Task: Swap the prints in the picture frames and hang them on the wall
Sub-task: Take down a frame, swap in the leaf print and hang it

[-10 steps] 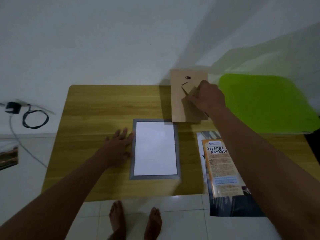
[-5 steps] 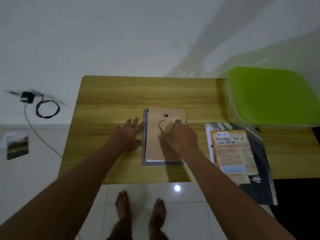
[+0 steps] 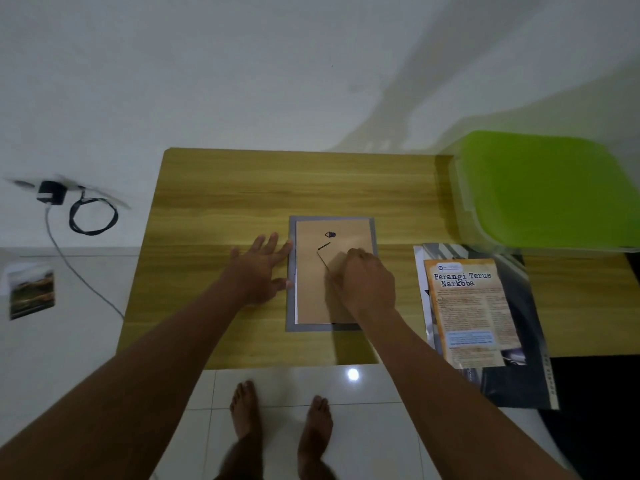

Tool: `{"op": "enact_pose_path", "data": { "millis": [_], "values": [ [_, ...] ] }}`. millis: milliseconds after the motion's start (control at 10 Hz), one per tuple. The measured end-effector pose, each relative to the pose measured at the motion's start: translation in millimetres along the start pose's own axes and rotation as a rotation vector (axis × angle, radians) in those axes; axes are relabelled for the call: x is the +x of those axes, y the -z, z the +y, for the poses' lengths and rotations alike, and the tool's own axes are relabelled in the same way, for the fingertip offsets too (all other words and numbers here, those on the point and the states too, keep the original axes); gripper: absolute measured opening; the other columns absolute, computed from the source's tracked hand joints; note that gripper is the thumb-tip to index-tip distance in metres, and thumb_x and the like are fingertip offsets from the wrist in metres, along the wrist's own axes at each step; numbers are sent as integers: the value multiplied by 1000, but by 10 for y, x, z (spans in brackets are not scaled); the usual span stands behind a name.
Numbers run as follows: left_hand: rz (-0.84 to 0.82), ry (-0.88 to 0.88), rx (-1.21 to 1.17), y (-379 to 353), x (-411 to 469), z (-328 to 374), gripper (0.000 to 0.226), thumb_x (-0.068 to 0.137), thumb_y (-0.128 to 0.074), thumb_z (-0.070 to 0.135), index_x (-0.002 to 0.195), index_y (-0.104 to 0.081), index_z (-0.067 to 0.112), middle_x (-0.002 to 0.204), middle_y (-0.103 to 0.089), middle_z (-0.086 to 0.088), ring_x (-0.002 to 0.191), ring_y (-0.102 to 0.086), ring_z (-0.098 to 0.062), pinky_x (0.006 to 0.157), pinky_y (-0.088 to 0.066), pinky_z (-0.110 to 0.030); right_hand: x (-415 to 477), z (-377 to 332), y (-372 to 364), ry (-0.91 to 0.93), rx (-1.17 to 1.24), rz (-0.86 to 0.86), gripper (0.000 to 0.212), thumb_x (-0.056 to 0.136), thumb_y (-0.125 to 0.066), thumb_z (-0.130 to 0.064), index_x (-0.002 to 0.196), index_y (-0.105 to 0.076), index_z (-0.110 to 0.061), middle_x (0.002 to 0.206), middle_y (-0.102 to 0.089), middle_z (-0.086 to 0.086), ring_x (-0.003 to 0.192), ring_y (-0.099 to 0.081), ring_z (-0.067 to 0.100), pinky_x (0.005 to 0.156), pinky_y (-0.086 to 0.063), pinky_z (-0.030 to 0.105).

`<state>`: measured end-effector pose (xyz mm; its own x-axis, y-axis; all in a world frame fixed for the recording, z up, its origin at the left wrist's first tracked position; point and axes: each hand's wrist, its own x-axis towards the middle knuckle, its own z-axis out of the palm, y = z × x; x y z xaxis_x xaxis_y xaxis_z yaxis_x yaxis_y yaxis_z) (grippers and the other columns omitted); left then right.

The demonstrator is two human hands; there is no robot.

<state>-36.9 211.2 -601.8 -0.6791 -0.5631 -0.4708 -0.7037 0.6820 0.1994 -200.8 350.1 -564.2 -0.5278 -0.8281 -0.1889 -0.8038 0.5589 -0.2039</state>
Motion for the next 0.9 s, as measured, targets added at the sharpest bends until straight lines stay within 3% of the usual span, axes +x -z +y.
{"op": "enact_pose_path", "data": {
  "millis": [400, 600, 700, 800, 900],
  "values": [
    [13, 1, -18, 6, -8, 3, 85, 90, -49, 61, 152, 5, 40, 163, 7, 3, 151, 6, -21, 115, -9, -61, 8, -33, -29, -10, -91, -1, 43, 94, -56, -48, 113, -56, -9, 107, -64, 7, 105, -57, 25, 73, -47, 34],
    [13, 2, -21, -3, -1, 0, 85, 90, -49, 61, 153, 4, 40, 164, 7, 2, 151, 6, -21, 115, -8, -62, -15, 118, -108, 131, -34, -5, 48, 93, -60, -46, 125, -48, -12, 127, -55, 7, 120, -50, 27, 85, -51, 37],
    [10, 7, -16, -6, -6, 5, 84, 91, -48, 62, 153, 4, 39, 163, 7, 2, 151, 6, -21, 115, -7, -63, -97, 347, -162, 362, -63, -23, 54, 95, -54, -50, 133, -52, -11, 143, -48, 10, 132, -44, 29, 103, -41, 42],
    [19, 7, -6, -15, -12, 23, 83, 92, -46, 61, 153, 5, 38, 163, 8, 2, 151, 7, -21, 115, -6, -63, -208, 523, -200, 410, -15, -202, 82, 93, -39, -68, 154, -26, -14, 162, -19, 12, 150, -14, 28, 121, -10, 41],
    [20, 7, 13, -16, -23, 29, 82, 92, -45, 62, 153, 5, 38, 164, 8, 1, 151, 7, -22, 115, -7, -63, -222, 567, -219, 414, -30, -307, 97, 87, -35, -77, 158, -7, -16, 165, 3, 10, 152, 7, 23, 124, 2, 41]
  ]
}}
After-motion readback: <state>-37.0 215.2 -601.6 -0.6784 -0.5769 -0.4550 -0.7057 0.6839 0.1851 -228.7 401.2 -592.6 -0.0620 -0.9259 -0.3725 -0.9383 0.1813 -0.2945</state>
